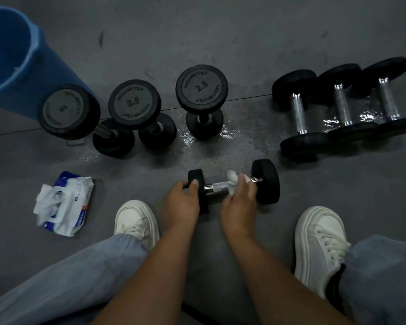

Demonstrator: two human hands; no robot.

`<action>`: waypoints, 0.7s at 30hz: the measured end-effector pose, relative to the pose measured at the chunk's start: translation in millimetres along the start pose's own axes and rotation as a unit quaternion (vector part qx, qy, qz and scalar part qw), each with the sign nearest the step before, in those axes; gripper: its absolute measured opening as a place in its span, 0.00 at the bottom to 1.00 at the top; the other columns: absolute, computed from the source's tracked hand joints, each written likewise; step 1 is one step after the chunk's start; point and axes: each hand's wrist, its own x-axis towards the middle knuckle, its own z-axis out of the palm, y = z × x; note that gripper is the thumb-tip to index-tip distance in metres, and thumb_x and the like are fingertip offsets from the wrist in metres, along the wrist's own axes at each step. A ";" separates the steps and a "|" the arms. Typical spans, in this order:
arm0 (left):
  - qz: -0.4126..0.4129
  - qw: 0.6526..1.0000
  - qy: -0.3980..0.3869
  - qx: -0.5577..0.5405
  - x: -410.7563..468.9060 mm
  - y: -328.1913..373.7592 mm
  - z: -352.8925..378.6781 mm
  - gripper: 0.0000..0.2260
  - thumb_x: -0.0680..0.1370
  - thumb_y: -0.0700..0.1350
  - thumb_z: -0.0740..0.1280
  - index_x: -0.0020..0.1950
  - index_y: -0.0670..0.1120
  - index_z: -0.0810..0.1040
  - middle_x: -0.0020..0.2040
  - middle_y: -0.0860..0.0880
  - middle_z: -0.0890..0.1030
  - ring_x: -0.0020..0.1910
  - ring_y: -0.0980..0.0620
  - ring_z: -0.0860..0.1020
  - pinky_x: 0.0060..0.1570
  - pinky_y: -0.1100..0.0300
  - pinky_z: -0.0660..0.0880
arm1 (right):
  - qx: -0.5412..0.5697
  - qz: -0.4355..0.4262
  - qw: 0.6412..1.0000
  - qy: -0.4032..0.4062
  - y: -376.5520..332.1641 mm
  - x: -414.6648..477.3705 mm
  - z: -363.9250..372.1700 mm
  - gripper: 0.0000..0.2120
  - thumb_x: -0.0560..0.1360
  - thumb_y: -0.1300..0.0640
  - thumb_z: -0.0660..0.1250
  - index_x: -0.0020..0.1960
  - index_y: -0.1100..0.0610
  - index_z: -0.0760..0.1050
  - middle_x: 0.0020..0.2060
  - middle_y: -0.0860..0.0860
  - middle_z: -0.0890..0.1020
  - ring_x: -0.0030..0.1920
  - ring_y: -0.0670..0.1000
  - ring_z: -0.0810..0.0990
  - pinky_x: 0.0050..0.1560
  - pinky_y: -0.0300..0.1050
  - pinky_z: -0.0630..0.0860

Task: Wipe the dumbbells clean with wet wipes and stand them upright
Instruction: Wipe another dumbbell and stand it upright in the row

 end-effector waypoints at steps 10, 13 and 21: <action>-0.004 1.000 -0.003 -0.016 -14.0 -14.0 6.2 0.18 0.81 0.58 0.60 0.65 0.49 0.77 0.61 0.46 0.81 0.60 0.43 0.77 0.55 0.55 0.71 | -0.048 -0.025 0.989 -0.138 7.1 2.7 -13.8 0.27 0.78 0.64 0.55 0.75 0.49 0.58 0.75 0.49 0.60 0.65 0.54 0.72 0.59 0.44 0.70; -0.010 1.000 -0.001 -0.028 -16.7 -19.9 9.3 0.19 0.81 0.59 0.59 0.62 0.50 0.78 0.58 0.46 0.82 0.56 0.44 0.79 0.55 0.54 0.73 | -0.024 -0.118 0.969 -0.216 1.7 -1.3 -6.6 0.28 0.76 0.68 0.55 0.74 0.52 0.63 0.74 0.50 0.63 0.70 0.51 0.68 0.68 0.42 0.65; -0.202 0.932 -0.014 -0.301 -18.5 -27.3 17.1 0.20 0.82 0.59 0.59 0.45 0.45 0.79 0.45 0.44 0.83 0.44 0.44 0.81 0.49 0.49 0.79 | -0.003 -0.113 0.977 -0.179 4.2 0.9 -2.7 0.27 0.74 0.71 0.55 0.71 0.55 0.68 0.71 0.51 0.67 0.70 0.51 0.68 0.68 0.32 0.58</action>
